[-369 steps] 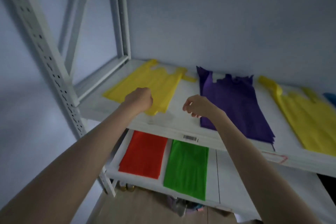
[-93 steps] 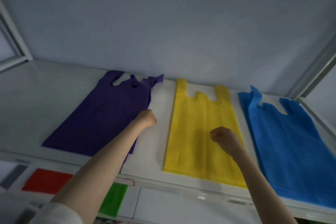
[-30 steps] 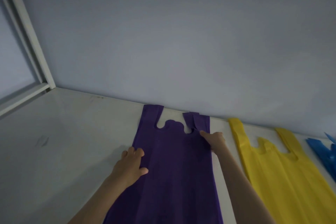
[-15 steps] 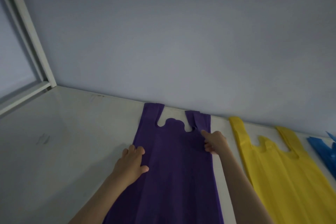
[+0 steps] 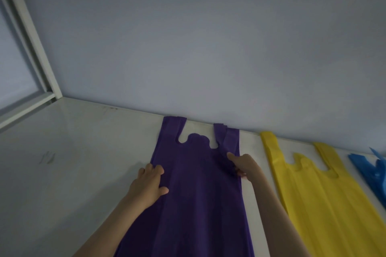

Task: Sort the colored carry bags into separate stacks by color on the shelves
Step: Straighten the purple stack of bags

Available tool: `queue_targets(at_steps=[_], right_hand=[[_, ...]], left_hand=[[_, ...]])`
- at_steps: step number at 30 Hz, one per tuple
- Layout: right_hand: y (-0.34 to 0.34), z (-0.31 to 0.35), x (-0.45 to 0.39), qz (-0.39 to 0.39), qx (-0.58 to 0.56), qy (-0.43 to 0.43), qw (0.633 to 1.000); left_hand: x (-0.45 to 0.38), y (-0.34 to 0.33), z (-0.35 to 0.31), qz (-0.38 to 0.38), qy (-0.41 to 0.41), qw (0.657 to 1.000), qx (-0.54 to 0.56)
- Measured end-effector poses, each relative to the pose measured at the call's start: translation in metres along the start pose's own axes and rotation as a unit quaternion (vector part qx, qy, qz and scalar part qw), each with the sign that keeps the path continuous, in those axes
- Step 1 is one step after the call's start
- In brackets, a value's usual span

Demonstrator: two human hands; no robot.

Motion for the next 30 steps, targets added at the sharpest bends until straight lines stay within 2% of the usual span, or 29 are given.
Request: queue_targets(at_steps=[2, 4, 7, 10, 14, 17, 22, 26, 30], right_hand=[[-0.002, 0.005, -0.003, -0.023, -0.005, 0.069, 0.997], [-0.006, 0.012, -0.005, -0.008, -0.085, 0.096, 0.992], [-0.009, 0.021, -0.006, 0.061, -0.202, 0.062, 0.975], [-0.007, 0.024, -0.012, 0.086, -0.259, 0.038, 0.961], [0.007, 0.033, -0.015, 0.011, -0.327, 0.080, 0.942], [0.012, 0.031, -0.018, -0.013, -0.281, 0.071, 0.957], [0.011, 0.026, -0.016, 0.017, -0.161, 0.053, 0.985], [0.011, 0.013, -0.019, -0.037, -0.109, 0.049, 0.992], [0.007, 0.009, -0.016, -0.062, -0.008, 0.062, 0.996]], left_hand=[[0.000, 0.000, 0.000, 0.000, 0.001, 1.000, 0.001], [0.001, -0.001, 0.000, 0.000, 0.000, 1.000, 0.001], [0.001, 0.000, 0.000, 0.002, 0.000, 1.000, 0.009], [0.001, -0.001, 0.001, 0.006, -0.001, 1.000, 0.016], [0.001, -0.001, 0.000, 0.009, -0.003, 1.000, 0.020], [0.000, 0.000, 0.000, 0.016, -0.004, 1.000, 0.015], [-0.004, 0.003, 0.001, 0.034, 0.011, 0.999, 0.015], [-0.014, 0.009, -0.001, -0.023, 0.025, 0.999, 0.004], [-0.027, 0.007, -0.002, -0.004, 0.009, 0.999, -0.038]])
Point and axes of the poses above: each hand's wrist, its own x-axis away from the middle knuckle, its own y-axis out of the back of the hand, z = x × y, the point moved 2 cm from there along -x, towards the middle knuckle, and after that the axes turned 6 degrees about z, right-handed, at the moved point
